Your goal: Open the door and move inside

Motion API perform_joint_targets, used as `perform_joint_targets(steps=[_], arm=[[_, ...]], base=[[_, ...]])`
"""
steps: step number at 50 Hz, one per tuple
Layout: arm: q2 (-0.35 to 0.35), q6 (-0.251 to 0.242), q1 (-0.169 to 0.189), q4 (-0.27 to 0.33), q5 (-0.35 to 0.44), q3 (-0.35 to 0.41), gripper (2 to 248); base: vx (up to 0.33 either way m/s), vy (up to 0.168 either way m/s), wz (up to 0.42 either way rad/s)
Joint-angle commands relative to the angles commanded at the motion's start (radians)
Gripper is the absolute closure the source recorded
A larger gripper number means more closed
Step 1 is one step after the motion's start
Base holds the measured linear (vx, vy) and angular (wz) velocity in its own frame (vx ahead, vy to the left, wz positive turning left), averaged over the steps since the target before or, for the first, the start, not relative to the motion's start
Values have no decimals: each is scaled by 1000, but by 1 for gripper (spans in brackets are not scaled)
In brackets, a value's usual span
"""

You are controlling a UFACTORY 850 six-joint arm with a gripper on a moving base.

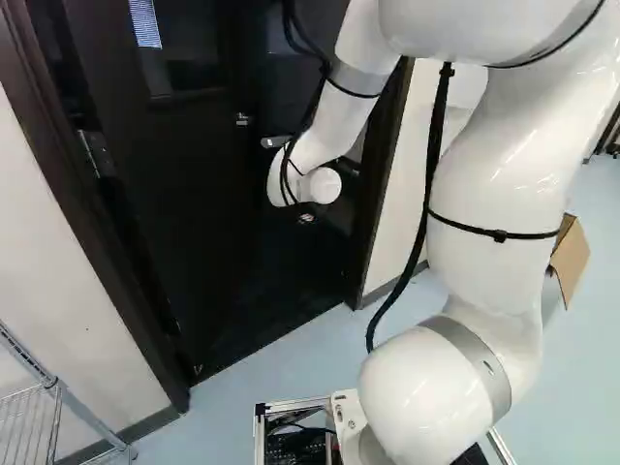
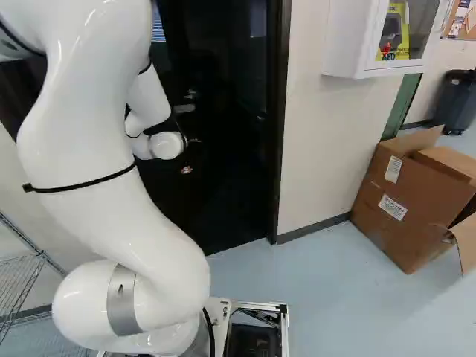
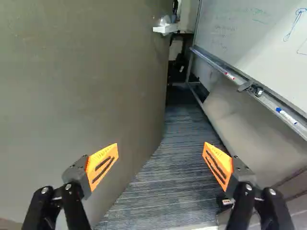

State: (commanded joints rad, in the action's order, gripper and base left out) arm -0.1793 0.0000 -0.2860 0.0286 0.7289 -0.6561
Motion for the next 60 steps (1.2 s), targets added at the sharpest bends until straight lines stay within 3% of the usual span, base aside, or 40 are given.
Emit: perform_joint_targets(steps=[23, 60], arm=[[113, 0, 23, 0, 0, 123, 3], [230, 0, 122, 0, 0, 243, 3]], base=[[0, 0, 0], [0, 0, 0]])
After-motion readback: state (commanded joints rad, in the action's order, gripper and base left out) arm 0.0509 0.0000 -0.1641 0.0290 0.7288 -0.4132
